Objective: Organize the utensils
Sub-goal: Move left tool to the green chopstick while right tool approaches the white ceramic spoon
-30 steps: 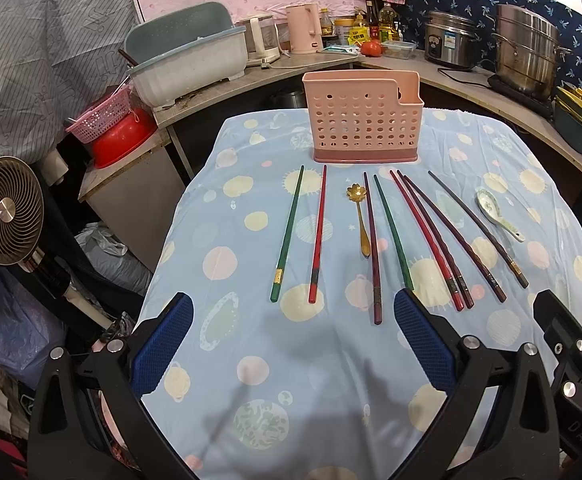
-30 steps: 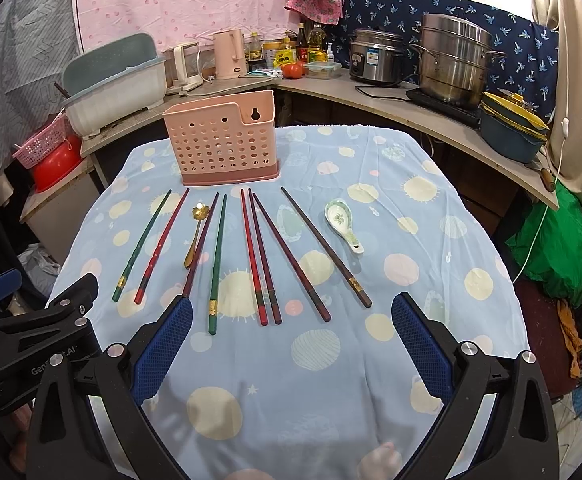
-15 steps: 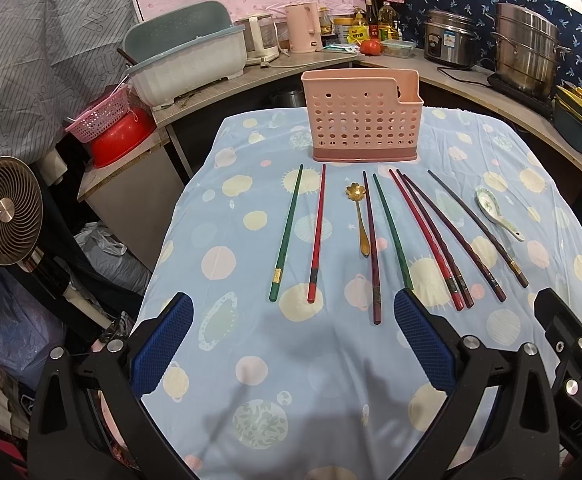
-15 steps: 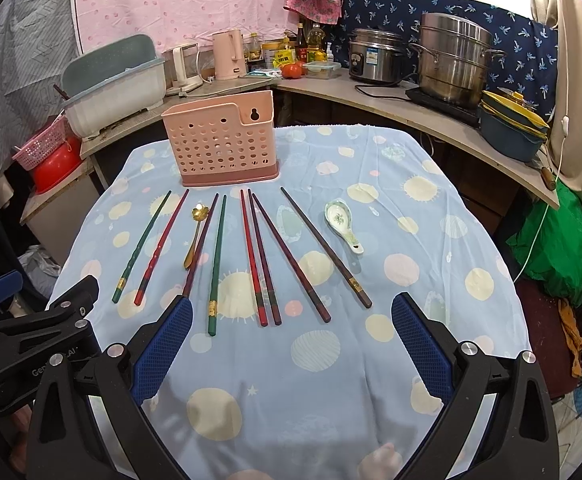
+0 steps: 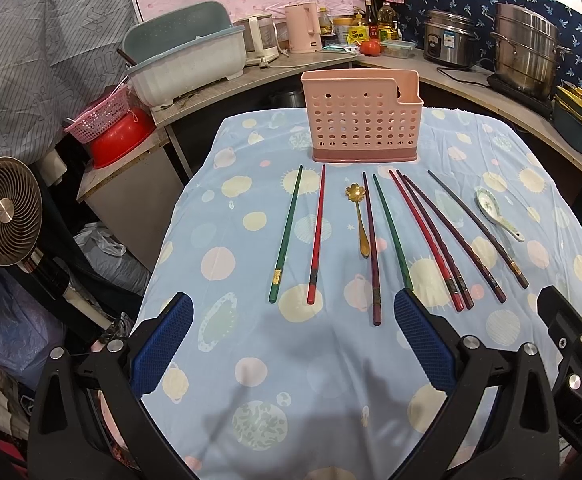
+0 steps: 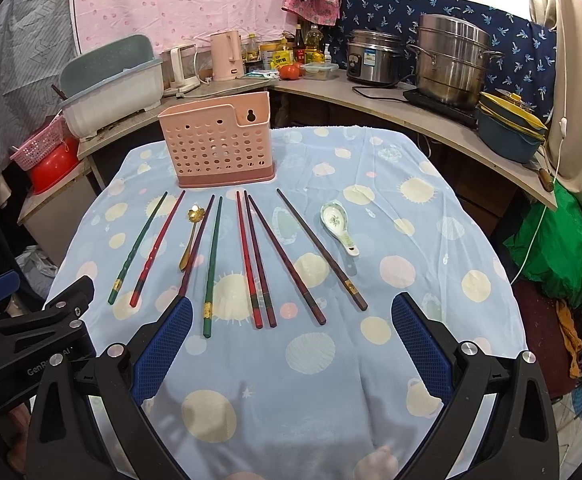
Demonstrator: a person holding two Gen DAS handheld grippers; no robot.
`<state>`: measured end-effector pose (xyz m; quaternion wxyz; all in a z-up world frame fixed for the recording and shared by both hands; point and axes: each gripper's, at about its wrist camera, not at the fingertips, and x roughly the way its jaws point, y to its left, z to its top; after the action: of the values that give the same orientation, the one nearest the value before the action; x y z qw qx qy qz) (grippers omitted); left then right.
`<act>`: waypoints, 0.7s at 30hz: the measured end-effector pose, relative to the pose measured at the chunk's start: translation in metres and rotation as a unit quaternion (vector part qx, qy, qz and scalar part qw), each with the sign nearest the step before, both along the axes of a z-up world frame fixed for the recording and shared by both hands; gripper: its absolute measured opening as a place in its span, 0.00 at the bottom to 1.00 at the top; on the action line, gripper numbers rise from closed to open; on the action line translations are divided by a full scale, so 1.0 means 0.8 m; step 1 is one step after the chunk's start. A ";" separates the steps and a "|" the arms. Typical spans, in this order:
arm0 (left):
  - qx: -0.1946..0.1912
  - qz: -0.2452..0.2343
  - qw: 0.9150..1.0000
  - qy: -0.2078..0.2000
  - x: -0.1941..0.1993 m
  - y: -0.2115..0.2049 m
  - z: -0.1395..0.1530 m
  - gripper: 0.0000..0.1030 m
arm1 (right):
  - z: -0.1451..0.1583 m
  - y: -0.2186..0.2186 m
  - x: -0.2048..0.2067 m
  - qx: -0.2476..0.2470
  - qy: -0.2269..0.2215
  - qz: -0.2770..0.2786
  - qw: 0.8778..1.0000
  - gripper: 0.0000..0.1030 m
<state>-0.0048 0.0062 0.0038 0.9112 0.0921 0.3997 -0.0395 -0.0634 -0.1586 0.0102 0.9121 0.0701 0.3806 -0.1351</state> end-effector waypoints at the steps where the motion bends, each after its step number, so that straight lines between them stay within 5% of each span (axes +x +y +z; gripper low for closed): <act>1: 0.000 -0.001 1.000 0.001 0.001 -0.001 -0.001 0.93 | -0.001 -0.002 0.001 0.000 0.001 -0.001 1.000 0.93; 21: -0.007 0.035 0.998 0.046 0.086 0.031 -0.052 0.93 | -0.049 -0.082 0.067 0.010 0.022 -0.039 0.999 0.90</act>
<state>0.0639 0.0310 -0.0381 0.8933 0.0699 0.4437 -0.0146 -0.0099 -0.2244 -0.0289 0.8967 0.0914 0.3990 -0.1685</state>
